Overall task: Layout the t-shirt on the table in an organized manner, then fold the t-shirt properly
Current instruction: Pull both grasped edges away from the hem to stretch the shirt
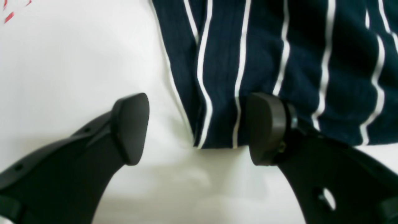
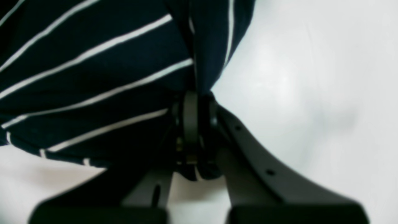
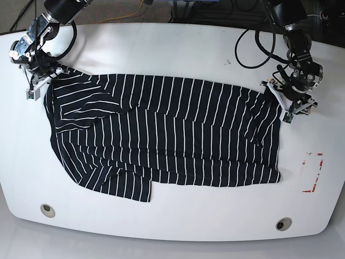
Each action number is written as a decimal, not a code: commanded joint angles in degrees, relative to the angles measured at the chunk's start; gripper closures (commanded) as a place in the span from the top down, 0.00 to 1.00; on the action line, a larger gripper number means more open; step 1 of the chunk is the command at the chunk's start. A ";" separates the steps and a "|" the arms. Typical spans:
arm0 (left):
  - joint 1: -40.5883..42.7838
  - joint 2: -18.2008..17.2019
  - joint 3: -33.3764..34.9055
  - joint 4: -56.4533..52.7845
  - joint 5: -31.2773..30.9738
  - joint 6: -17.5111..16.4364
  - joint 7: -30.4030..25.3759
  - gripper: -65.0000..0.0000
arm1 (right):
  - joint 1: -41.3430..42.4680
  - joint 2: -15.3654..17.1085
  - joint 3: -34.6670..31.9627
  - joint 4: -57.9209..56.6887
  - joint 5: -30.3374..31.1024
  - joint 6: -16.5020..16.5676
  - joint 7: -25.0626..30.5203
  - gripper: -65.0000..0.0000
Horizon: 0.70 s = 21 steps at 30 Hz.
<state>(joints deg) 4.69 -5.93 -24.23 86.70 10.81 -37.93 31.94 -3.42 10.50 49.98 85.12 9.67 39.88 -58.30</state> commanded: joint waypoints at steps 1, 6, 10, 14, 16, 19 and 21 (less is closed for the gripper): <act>0.19 -0.18 0.10 -0.32 1.72 -0.18 2.21 0.70 | -0.14 0.53 -0.09 0.28 -0.75 0.12 -2.05 0.00; 0.19 -0.18 0.27 -0.32 1.72 -0.18 2.21 0.57 | -0.14 0.62 0.00 0.28 -0.75 0.12 -2.05 0.00; 0.19 -0.18 0.27 -0.32 1.72 -0.18 2.21 0.35 | -0.14 0.62 0.09 0.28 -0.75 0.12 -2.05 0.00; 0.19 -0.18 0.18 -0.32 1.81 -0.18 2.21 0.14 | -0.14 0.62 0.09 0.28 -0.75 0.12 -2.05 0.00; 0.19 -0.18 0.10 -0.32 1.90 -0.18 2.39 0.05 | -0.14 0.62 0.09 0.28 -0.75 0.12 -2.05 0.00; 0.37 -0.18 0.01 0.03 1.90 -0.18 2.47 0.03 | -0.14 0.62 0.09 0.28 -0.75 0.12 -2.05 0.00; 0.54 -0.18 0.01 0.21 1.90 -0.18 2.47 0.04 | -0.14 0.62 0.09 0.28 -0.84 0.12 -2.05 0.00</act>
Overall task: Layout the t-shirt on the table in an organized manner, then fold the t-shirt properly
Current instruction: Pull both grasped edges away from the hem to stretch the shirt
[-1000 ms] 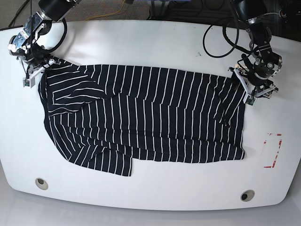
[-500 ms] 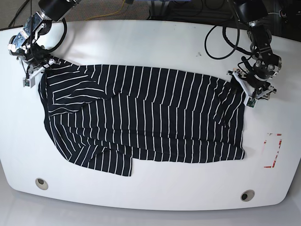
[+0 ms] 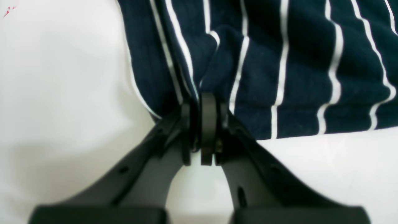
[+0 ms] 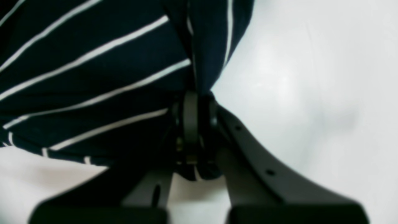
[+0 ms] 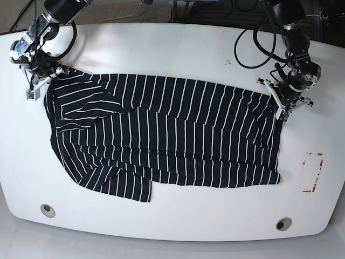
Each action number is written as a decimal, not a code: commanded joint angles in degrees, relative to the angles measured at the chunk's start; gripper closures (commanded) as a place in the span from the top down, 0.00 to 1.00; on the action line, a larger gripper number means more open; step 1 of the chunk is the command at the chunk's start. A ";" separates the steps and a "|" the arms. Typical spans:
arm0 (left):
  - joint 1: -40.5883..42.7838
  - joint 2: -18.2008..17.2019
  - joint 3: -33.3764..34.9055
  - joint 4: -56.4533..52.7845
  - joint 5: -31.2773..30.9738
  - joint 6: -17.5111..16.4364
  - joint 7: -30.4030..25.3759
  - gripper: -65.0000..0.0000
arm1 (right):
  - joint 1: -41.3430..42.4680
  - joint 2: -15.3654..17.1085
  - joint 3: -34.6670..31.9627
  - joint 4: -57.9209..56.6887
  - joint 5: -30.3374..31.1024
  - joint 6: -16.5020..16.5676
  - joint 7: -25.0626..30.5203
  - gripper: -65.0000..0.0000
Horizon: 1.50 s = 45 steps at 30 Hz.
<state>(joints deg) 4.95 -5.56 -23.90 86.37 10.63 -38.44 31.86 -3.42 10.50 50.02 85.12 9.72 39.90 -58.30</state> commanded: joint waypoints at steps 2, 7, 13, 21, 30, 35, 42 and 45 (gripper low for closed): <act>0.28 -0.55 -0.41 0.53 2.07 0.33 2.56 0.04 | -0.23 0.62 0.05 0.28 -1.06 0.10 -2.05 0.00; 1.95 -0.55 -0.50 1.59 1.98 0.33 2.56 0.04 | -1.28 0.71 0.13 0.37 -1.23 0.10 -2.05 0.00; 5.99 -0.55 -0.50 7.30 1.98 0.33 4.85 0.04 | -3.30 2.73 0.05 0.37 -0.88 0.10 -2.14 0.00; 10.48 -0.55 -0.50 13.37 1.98 0.24 9.51 0.04 | -7.52 4.49 0.31 1.78 -0.79 0.10 -2.14 0.00; 15.84 -0.55 -1.46 15.92 1.98 0.24 9.51 0.04 | -12.54 4.66 0.31 8.64 -1.23 0.10 -2.14 0.00; 17.07 -0.55 -4.63 16.01 1.98 0.06 9.51 0.04 | -14.38 4.93 0.31 9.60 -1.23 0.10 -2.14 0.00; 17.25 -0.55 -8.50 15.92 2.33 -1.56 9.59 0.04 | -15.44 5.01 0.31 9.60 -1.32 0.10 -2.14 0.00; 17.25 -0.46 -10.43 15.92 2.33 -1.56 10.47 0.04 | -15.70 5.01 0.31 9.69 -1.32 0.10 -2.14 0.00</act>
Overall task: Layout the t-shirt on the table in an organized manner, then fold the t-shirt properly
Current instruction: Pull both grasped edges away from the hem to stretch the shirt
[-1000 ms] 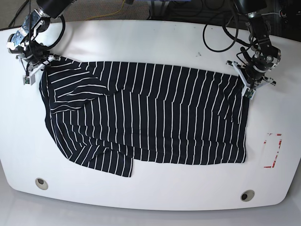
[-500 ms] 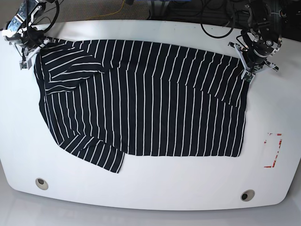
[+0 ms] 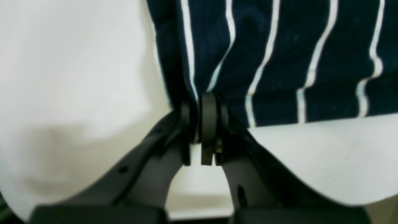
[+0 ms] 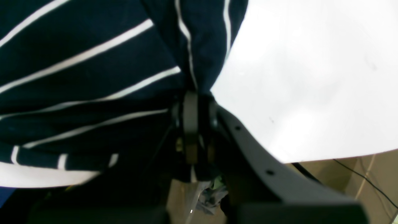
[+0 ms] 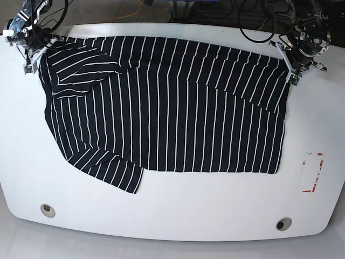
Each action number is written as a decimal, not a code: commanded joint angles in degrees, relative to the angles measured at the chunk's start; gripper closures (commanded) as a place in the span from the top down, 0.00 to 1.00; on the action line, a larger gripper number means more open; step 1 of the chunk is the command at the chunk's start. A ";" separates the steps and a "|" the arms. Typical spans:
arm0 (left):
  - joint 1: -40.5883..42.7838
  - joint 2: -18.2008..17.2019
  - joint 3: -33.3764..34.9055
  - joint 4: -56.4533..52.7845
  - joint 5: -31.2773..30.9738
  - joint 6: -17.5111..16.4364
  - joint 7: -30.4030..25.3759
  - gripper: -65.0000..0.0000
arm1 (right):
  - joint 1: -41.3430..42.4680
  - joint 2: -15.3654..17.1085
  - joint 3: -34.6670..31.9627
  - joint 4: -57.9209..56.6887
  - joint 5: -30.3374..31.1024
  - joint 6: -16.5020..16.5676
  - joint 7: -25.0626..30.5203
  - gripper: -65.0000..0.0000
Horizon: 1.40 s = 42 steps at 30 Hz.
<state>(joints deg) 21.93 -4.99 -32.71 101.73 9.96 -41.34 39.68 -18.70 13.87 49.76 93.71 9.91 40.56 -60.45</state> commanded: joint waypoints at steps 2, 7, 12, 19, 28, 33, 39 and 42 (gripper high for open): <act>0.26 -1.12 -2.41 0.55 3.01 1.34 3.88 0.04 | -0.42 1.65 0.57 1.10 -1.52 -0.56 0.01 0.00; 0.26 -1.38 -3.99 0.55 3.01 1.34 5.64 0.04 | -0.69 1.65 0.48 1.10 -1.52 -0.56 0.01 0.00; 0.26 -1.20 -4.61 0.55 3.01 1.34 5.81 0.05 | -2.00 1.47 0.22 2.16 -1.52 -0.56 0.01 0.00; 0.44 -1.03 -4.52 0.55 3.01 1.34 5.99 0.05 | -3.68 0.24 0.13 6.38 -1.08 -0.56 -2.90 0.00; 2.20 -1.12 -1.88 0.73 2.92 1.34 9.77 0.20 | -4.11 -1.43 0.04 9.28 -1.52 -0.56 -3.60 0.00; 2.99 -1.12 -1.53 0.73 2.92 1.34 9.86 0.44 | -4.11 -1.25 0.04 9.37 -1.52 -0.56 -3.60 0.00; 2.99 -1.20 -1.80 0.73 2.92 1.34 9.86 0.60 | -3.94 -1.16 0.22 9.37 -1.52 -0.56 -3.60 0.27; 2.90 -1.29 -1.80 0.73 2.92 1.34 9.86 0.60 | -3.85 -1.08 0.40 9.72 -1.60 -0.56 -3.60 0.52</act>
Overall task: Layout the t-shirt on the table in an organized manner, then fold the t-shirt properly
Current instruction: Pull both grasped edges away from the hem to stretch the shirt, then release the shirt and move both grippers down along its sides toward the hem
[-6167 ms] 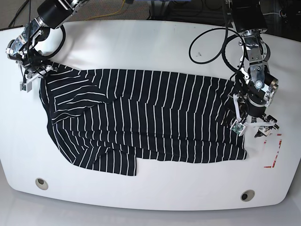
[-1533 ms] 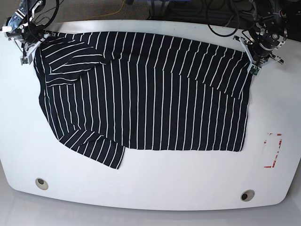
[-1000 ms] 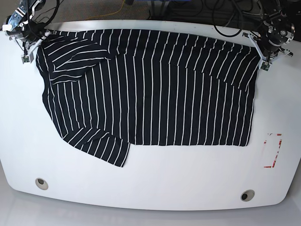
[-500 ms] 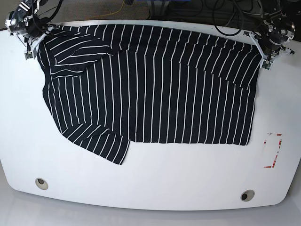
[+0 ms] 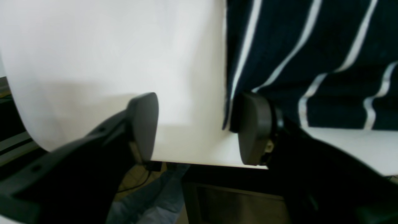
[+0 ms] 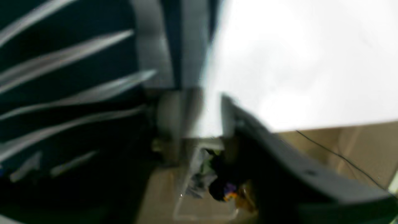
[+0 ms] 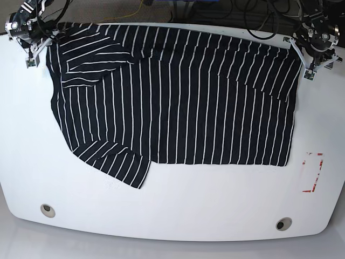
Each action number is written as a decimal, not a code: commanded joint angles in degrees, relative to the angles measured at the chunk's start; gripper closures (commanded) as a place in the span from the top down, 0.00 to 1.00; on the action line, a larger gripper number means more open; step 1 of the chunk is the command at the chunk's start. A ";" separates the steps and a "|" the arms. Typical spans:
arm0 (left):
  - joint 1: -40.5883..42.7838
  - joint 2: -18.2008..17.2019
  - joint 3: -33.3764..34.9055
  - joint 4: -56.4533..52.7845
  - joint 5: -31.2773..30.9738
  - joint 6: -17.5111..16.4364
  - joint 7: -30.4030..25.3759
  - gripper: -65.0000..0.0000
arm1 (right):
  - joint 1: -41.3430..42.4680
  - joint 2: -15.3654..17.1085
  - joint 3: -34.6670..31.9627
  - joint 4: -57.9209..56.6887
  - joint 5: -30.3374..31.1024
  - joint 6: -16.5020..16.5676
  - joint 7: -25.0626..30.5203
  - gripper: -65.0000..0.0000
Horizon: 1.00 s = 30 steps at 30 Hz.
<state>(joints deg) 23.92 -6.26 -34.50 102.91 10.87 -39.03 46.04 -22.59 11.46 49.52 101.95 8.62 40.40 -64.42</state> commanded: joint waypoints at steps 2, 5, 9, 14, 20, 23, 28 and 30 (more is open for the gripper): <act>0.82 -0.20 0.00 -0.45 2.01 -0.97 3.50 0.60 | 0.04 1.33 0.64 2.09 -0.31 -0.40 0.38 0.69; 0.65 -1.08 0.00 -0.45 1.92 -0.97 3.41 0.60 | 0.04 1.33 0.72 4.03 -0.31 -0.40 0.38 0.85; -0.05 -2.05 0.35 -0.28 1.65 -0.97 3.41 0.60 | 0.22 1.24 0.72 6.66 -0.31 -0.40 0.38 0.88; -0.76 -1.96 0.44 1.92 1.65 -0.97 3.41 0.60 | 2.41 1.24 0.55 8.16 -0.31 -0.40 0.38 0.88; -1.02 -1.87 0.52 4.56 1.65 -0.97 3.41 0.60 | 4.61 1.06 -0.86 8.95 0.30 -0.40 0.29 0.88; -2.08 -1.87 0.52 5.88 1.57 -0.97 3.41 0.60 | 5.67 1.06 -2.97 8.95 0.30 -0.40 0.29 0.88; -4.10 -1.96 0.44 7.11 1.57 -0.97 3.41 0.60 | 8.39 0.89 -5.78 8.86 0.30 -0.40 0.29 0.88; -5.42 -2.05 0.44 7.28 1.74 -0.97 3.41 0.60 | 9.89 0.80 -6.48 8.86 0.30 -0.40 0.29 0.88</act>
<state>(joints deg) 19.33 -7.38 -33.78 108.97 12.14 -40.16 49.89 -14.13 11.27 43.03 109.78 8.84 40.12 -64.77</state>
